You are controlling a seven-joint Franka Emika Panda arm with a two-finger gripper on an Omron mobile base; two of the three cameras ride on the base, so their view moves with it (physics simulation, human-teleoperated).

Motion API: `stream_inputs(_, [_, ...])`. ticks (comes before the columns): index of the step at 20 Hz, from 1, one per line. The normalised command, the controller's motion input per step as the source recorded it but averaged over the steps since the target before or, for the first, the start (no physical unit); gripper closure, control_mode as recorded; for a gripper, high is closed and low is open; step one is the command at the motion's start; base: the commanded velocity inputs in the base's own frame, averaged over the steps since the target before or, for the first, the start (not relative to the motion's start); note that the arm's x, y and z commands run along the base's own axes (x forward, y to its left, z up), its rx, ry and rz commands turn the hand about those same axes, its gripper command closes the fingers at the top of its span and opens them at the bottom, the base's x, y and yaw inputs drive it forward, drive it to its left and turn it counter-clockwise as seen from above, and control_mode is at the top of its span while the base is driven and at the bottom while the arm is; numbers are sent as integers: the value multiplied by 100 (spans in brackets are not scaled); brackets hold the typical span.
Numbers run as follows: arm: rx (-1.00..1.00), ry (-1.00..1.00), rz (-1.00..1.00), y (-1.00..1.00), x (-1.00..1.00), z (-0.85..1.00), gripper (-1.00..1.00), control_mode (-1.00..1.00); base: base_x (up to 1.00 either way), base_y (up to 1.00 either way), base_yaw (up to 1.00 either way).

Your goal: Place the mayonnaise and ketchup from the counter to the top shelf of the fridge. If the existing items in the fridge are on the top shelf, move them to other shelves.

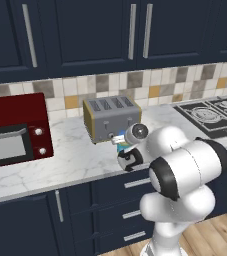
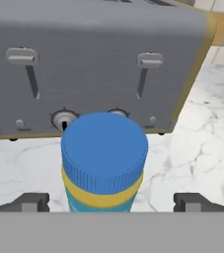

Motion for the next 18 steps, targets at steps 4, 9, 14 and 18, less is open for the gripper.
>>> stream_inputs(4, [0,0,0,0,15,0,-100,-100,0,0,0])
stream_inputs(9, [0,0,0,0,17,0,-100,-100,0,0,0])
stream_inputs(14, [0,0,0,0,7,-7,-100,-100,0,0,0])
stream_inputs(18, [0,0,0,0,2,-12,-100,-100,0,0,0])
